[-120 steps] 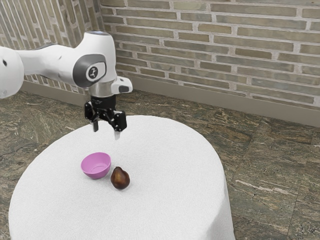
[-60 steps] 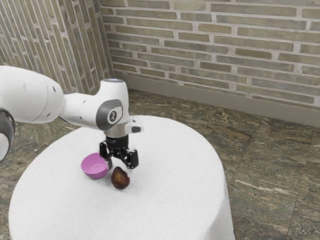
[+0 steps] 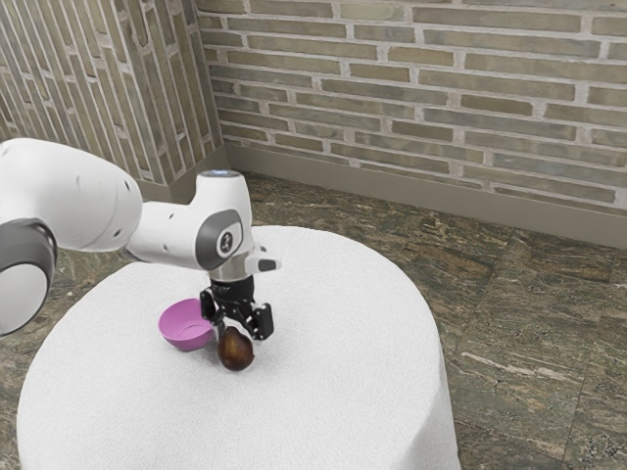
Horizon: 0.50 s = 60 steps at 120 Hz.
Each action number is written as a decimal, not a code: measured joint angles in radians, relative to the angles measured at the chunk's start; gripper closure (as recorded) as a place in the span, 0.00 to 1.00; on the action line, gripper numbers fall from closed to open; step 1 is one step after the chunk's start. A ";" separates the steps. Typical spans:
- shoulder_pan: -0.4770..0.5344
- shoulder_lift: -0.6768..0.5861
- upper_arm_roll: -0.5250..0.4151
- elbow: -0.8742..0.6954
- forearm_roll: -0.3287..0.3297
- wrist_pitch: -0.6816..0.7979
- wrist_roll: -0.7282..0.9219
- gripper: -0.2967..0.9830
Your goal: Place the pear in the bowl.
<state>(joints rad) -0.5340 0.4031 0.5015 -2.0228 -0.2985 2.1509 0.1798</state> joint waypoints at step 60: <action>-0.005 0.002 0.000 -0.020 -0.009 0.004 0.046 0.27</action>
<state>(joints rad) -0.5393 0.4054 0.5016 -2.0431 -0.3072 2.1553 0.2255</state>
